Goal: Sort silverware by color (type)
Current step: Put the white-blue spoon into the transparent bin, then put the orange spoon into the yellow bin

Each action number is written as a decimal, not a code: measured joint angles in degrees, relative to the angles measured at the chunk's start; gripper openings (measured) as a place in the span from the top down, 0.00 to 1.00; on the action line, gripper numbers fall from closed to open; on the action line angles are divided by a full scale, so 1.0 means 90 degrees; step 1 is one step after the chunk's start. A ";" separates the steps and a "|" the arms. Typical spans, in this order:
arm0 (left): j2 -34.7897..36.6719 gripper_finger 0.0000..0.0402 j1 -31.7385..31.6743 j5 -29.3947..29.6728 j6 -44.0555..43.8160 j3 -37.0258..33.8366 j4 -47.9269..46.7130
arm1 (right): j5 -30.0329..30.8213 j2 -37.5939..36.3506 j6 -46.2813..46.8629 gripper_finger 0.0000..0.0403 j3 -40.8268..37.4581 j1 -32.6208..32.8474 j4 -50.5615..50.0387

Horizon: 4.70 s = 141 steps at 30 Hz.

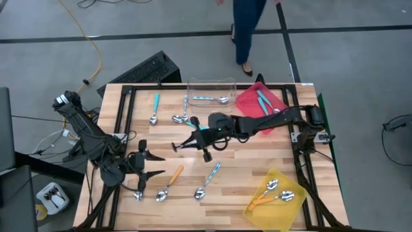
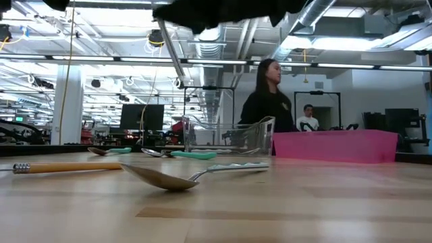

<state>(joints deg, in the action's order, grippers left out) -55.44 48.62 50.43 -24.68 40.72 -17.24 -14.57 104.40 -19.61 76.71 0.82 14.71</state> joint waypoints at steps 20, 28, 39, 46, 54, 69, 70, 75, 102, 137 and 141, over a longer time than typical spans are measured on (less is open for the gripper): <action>0.0073 0.54 -0.0835 -0.1256 0.3123 -0.0915 0.4029 | -0.0566 -0.0738 -0.1127 0.88 -0.0007 0.0051 0.1749; 0.0132 0.54 -0.1092 -0.1707 0.3125 -0.0917 0.3707 | -0.0945 -0.0766 -0.0973 0.88 -0.0017 -0.0911 0.1796; 0.0168 0.54 -0.0936 -0.1642 0.2824 -0.0917 0.3237 | -0.1107 -0.0736 0.1232 0.88 -0.0026 -0.3774 0.0102; 0.0168 0.54 -0.0944 -0.1177 0.3100 -0.0917 0.3156 | -0.1375 -0.0739 0.0983 0.88 -0.0022 -0.4558 -0.0975; 0.0250 0.54 -0.0949 -0.1001 0.2874 -0.0917 0.3128 | -0.1374 -0.0293 0.0502 0.88 0.0360 -0.4481 -0.1675; 0.1212 0.54 -0.0961 -0.0862 0.1218 -0.0912 0.1700 | -0.0171 0.2310 -0.1195 0.88 0.4193 -0.4047 -0.6566; 0.1216 0.54 -0.0961 -0.0832 0.1191 -0.0912 0.1651 | -0.0165 0.2415 -0.1207 0.88 0.4251 -0.4047 -0.6588; 0.1197 0.54 -0.0961 -0.0869 0.1131 -0.0913 0.1624 | 0.0102 0.2818 -0.1164 0.88 0.4267 -0.4048 -0.6733; 0.1197 0.54 -0.0961 -0.0760 0.1111 -0.0912 0.1508 | 0.0680 0.3227 -0.0652 0.85 0.4257 -0.4158 -0.7232; 0.1199 0.54 -0.0961 -0.0724 0.1023 -0.0913 0.1206 | 0.0654 0.2428 -0.0701 0.46 0.6017 -0.3771 -1.0015; 0.1200 0.54 -0.0961 -0.0721 0.1031 -0.0912 0.1190 | 0.0606 0.1468 -0.0427 0.46 0.5850 -0.3811 -1.0230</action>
<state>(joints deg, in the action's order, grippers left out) -44.64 39.97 43.94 -15.40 32.51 -6.52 -9.11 117.62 -23.45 129.36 -33.47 -77.36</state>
